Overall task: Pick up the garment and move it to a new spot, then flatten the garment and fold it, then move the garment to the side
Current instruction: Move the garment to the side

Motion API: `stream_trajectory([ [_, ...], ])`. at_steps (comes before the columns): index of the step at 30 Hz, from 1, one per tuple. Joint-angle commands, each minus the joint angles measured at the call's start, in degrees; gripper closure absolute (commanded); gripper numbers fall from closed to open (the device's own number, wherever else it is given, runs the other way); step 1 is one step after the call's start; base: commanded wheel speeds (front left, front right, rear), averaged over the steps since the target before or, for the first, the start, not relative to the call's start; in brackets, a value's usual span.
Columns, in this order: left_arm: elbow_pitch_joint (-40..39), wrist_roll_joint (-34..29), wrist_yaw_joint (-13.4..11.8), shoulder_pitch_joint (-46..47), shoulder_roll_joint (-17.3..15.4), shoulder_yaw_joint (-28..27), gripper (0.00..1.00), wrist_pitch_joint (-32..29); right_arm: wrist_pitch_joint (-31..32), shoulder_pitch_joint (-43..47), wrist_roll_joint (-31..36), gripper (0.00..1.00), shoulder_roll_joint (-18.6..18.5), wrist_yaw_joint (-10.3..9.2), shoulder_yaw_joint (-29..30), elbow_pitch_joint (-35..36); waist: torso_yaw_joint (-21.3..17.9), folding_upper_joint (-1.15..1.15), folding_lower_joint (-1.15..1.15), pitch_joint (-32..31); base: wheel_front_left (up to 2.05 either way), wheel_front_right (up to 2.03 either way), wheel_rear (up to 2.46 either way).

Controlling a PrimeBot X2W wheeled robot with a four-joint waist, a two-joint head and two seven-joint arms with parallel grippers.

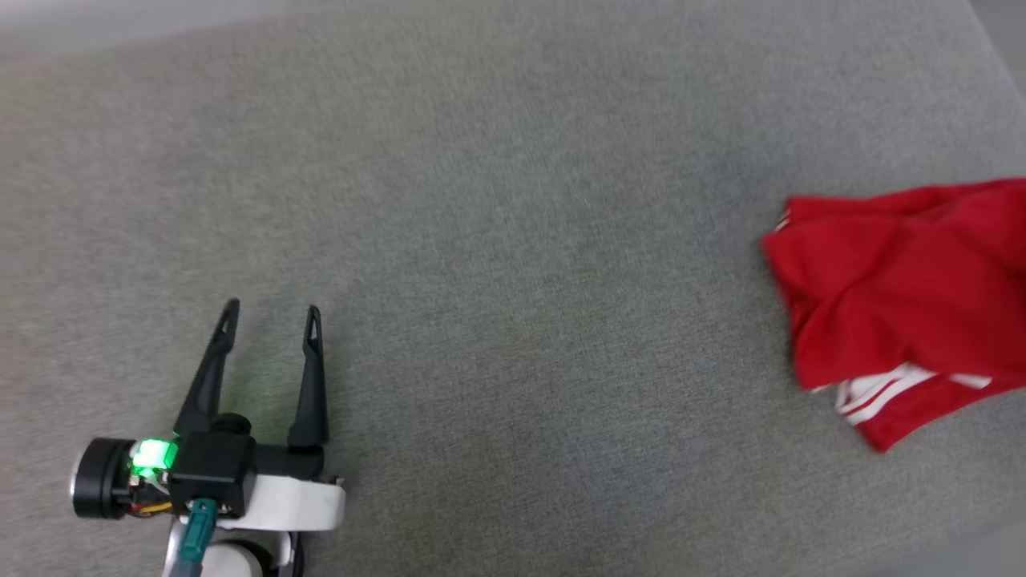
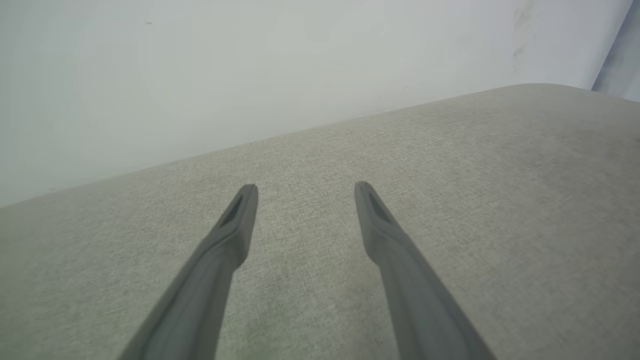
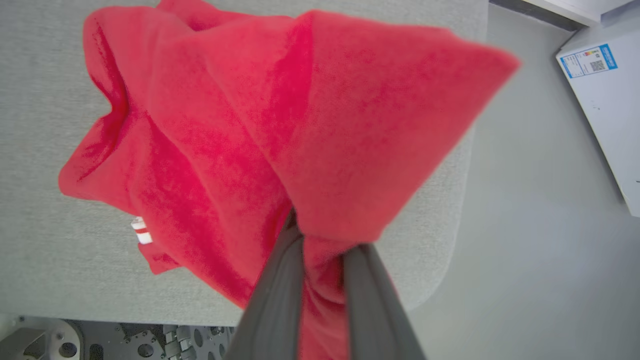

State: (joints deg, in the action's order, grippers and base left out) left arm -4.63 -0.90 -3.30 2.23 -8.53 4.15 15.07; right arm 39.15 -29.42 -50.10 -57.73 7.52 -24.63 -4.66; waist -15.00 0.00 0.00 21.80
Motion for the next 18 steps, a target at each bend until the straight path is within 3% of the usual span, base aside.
stream_trajectory([
  [1, -0.82, -0.43, 0.1, 1.41, -1.01, -0.29, 0.0, 0.11, -1.06, -2.32, 1.33, 1.0, -0.19, -0.07, 1.43, -3.58, -1.65, 0.0, 0.0, 4.65, 0.0, 0.0, 0.0],
  [13, -5.88, -0.21, -0.71, 3.88, -3.8, -1.13, 0.0, 0.1, -6.45, -10.7, 8.22, 1.0, 0.91, -0.07, 9.45, -20.71, 0.66, 0.0, 0.0, 13.2, 0.0, 0.0, 0.0],
  [18, -6.59, -0.08, -1.31, 4.05, -4.27, -1.1, 0.0, -0.06, -7.67, -12.22, 10.55, 1.0, 2.91, -0.07, 9.39, -25.92, 1.0, 0.0, 0.0, 14.43, 0.0, 0.0, 0.0],
])
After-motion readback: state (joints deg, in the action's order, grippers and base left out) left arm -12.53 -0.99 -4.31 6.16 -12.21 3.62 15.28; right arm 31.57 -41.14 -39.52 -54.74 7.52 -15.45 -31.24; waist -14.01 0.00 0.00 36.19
